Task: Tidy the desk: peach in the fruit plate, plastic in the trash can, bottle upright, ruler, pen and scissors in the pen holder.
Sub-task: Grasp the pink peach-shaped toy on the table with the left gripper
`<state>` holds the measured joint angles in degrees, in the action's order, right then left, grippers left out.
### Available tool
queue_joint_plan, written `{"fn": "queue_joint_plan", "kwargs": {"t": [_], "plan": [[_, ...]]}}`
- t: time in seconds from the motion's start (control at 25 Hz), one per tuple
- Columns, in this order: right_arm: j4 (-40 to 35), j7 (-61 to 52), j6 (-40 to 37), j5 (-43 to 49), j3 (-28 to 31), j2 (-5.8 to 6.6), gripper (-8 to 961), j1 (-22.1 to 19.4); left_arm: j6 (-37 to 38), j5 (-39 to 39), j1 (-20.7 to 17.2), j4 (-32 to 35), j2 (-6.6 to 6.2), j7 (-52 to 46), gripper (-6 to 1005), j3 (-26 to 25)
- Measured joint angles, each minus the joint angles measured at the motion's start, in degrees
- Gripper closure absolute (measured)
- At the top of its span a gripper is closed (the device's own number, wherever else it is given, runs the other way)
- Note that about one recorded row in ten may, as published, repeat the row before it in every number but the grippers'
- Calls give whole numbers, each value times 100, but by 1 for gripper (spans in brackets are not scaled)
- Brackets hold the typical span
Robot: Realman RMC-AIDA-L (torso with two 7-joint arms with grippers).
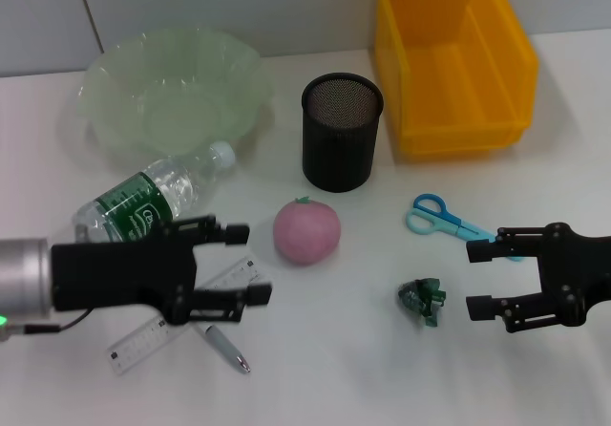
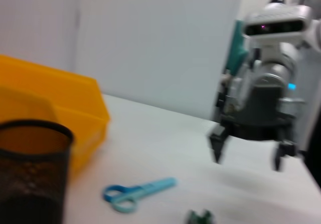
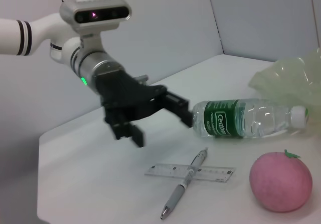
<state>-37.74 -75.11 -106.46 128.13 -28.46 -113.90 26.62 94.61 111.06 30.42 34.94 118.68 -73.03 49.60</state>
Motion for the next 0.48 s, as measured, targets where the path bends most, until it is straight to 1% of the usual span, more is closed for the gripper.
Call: {"fn": "queue_joint_plan", "kwargs": {"t": [0.12,0.2,0.24,0.36,0.4,0.44,0.48], "plan": [[15,-5,54,7,-3,4,158,-1,-504,-308,146,-161,36,114,157,222],[18,-23,105,34,-4,3,159,0,-918,-618,297,-379,39,241,157,499],[21,-43,134,62,-10,-1,160,6,-1201,-847,417,-503,40,316,157,734],[23,-71,144,66,-12,-2,162,21,-1344,-943,465,-544,41,330,157,848],[23,-89,146,66,-12,-2,163,28,-1802,-1216,604,-627,41,318,157,1276],[27,-117,146,68,-12,2,163,41,-2535,-1596,734,-661,46,158,157,1956],[27,-117,146,68,-12,2,164,41,-2647,-1653,747,-659,46,129,157,2060]]}}
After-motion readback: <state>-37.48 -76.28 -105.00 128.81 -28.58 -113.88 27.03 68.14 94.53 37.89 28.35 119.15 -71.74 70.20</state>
